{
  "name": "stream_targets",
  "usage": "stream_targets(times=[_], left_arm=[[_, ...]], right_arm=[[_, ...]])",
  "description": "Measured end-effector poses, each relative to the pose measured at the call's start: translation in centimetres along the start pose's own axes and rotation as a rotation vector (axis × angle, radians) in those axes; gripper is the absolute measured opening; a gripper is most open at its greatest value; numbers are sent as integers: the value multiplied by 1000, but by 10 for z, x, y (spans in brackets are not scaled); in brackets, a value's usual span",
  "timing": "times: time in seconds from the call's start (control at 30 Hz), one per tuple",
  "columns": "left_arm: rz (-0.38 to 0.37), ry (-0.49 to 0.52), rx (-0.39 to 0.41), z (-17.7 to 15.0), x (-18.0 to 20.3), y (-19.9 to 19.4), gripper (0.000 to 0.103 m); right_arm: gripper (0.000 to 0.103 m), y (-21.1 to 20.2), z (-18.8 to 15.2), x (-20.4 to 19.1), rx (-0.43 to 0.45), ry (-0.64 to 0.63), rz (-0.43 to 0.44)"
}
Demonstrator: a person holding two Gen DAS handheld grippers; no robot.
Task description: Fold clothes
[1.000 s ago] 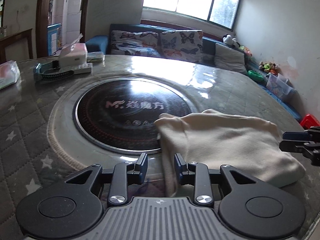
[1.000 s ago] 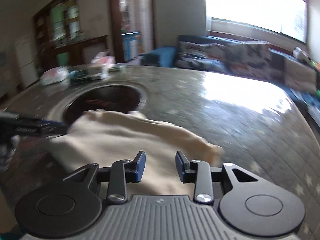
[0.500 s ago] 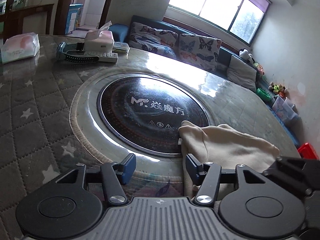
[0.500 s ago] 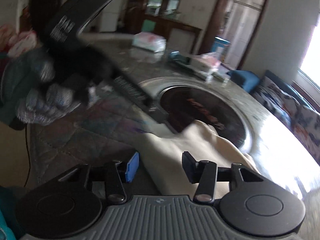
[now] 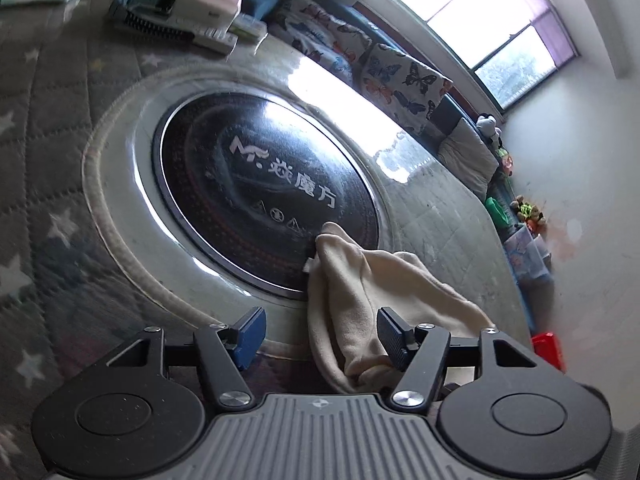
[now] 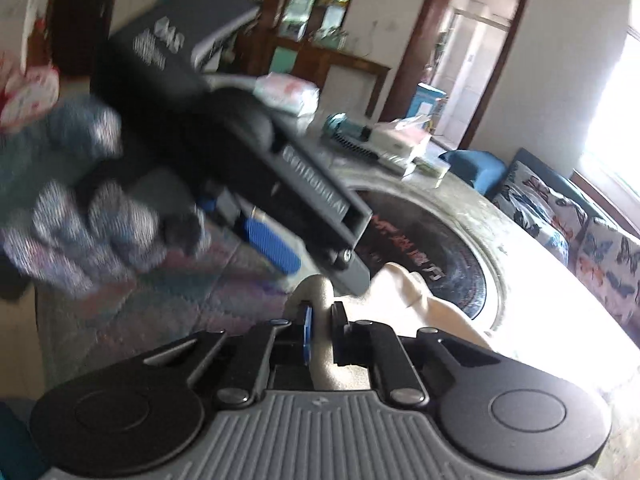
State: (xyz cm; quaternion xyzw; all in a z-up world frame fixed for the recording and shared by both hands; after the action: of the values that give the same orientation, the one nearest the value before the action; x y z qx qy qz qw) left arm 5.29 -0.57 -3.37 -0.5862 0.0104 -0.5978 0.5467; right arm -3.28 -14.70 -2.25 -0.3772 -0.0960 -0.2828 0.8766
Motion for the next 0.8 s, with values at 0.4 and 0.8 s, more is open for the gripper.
stream_targets(times=[0.4,0.8], left_arm=[[-45,-177,-70,-9,10,29,18],[-12,-72,-31,-10,15,24,17]], right_arm=[[8,-34,-14,22,81,138,1],[23,-79,-118,108,-31,476,-235]])
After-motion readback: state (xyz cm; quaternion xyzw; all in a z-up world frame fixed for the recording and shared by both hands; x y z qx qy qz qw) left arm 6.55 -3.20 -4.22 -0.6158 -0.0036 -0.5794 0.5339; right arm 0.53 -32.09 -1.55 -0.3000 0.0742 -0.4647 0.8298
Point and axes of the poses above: each gripper's, at about its wrist camera, not at the fingertips, and y roughly the way its jaws point, x to its right, z to its top, the point moved 9 cm from there along y, roughly the way its jaws point, and after that the axes turned 12 degrees about -y, right-handed, at the moved point
